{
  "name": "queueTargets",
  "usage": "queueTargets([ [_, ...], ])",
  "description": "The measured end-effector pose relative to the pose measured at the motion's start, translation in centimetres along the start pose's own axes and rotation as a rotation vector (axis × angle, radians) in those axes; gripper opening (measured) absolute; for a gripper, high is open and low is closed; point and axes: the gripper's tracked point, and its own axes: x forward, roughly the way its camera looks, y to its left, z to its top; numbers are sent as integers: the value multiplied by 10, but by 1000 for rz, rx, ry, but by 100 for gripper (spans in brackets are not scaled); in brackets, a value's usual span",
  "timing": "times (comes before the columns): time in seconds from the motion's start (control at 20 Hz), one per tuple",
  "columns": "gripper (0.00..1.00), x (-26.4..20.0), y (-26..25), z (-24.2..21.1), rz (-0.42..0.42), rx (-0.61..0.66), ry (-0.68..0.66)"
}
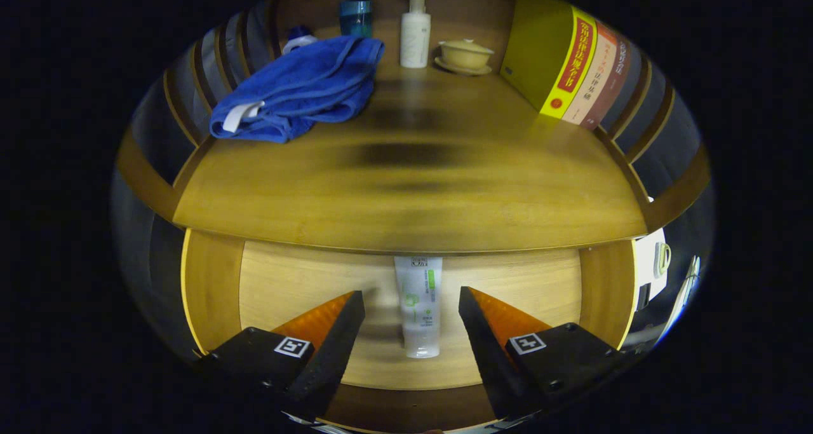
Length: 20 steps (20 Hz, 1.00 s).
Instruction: Pull open the drawer, take out the items inside it, and place them on the countertop above the cabinet.
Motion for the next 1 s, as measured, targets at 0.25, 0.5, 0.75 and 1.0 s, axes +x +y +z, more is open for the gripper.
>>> queueTargets([
  [0.25, 98, 22, -6, -25, -5, 14, 62],
  [0.5, 97, 33, -5, -40, 14, 48, 122],
  [0.75, 76, 39, -4, -50, 20, 38, 160],
  [1.0, 59, 39, -6, -52, 6, 50, 142],
])
